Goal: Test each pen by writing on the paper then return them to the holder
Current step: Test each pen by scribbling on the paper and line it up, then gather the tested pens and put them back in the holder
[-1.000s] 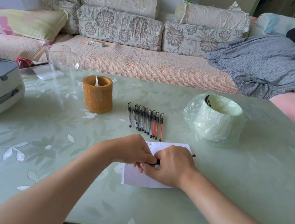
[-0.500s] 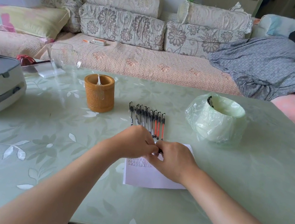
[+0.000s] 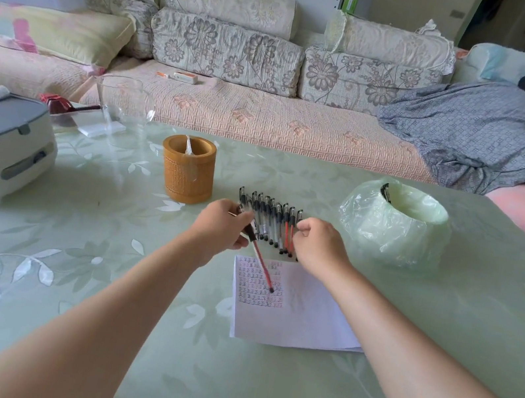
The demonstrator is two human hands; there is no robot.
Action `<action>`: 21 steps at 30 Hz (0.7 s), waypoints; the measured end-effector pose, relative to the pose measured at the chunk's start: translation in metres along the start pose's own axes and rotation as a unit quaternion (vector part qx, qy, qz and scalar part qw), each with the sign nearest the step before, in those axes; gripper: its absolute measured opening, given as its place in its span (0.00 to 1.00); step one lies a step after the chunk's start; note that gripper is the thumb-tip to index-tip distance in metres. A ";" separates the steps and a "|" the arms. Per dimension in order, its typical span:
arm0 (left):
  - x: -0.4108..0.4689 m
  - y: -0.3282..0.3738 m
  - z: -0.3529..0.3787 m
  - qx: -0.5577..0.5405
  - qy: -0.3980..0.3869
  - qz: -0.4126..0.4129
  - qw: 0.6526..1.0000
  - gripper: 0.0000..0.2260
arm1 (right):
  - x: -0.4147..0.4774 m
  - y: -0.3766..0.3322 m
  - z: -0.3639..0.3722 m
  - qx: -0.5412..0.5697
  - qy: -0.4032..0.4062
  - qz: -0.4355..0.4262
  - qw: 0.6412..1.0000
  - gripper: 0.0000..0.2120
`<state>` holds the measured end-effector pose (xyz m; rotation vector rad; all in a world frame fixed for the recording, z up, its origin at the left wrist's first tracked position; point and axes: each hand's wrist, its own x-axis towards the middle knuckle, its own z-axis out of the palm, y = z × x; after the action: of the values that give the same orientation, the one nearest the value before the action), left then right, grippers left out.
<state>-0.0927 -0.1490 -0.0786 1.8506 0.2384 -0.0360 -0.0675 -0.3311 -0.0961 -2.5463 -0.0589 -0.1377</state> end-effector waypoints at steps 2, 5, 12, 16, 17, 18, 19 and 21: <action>0.003 -0.004 -0.001 0.060 -0.004 0.019 0.998 0.08 | 0.012 0.000 0.008 -0.049 0.006 0.024 0.999 0.13; 0.004 -0.008 -0.006 0.094 -0.016 0.030 0.995 0.08 | 0.027 -0.003 0.020 -0.082 0.004 0.036 0.996 0.17; 0.006 -0.014 -0.021 0.114 -0.029 0.039 0.992 0.08 | 0.044 -0.013 0.029 -0.122 -0.033 0.090 0.988 0.09; 0.006 -0.014 -0.025 0.098 -0.021 0.046 0.994 0.07 | 0.041 -0.015 0.024 -0.202 -0.061 0.119 0.970 0.18; 0.005 -0.014 -0.025 0.096 -0.018 0.049 0.994 0.07 | 0.040 -0.015 0.023 -0.229 -0.069 0.123 0.963 0.19; 0.004 -0.014 -0.025 0.092 -0.016 0.052 0.994 0.07 | 0.039 -0.015 0.023 -0.255 -0.078 0.122 0.956 0.21; 0.003 -0.013 -0.025 0.090 -0.013 0.056 0.994 0.07 | 0.038 -0.014 0.023 -0.277 -0.085 0.120 0.950 0.22; 0.000 -0.011 -0.023 0.090 -0.008 0.065 0.994 0.07 | 0.035 -0.011 0.024 -0.295 -0.092 0.118 0.944 0.23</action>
<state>-0.0966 -0.1238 -0.0825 2.0401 0.1062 0.0193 -0.0316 -0.3083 -0.1061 -3.1306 0.2515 0.2096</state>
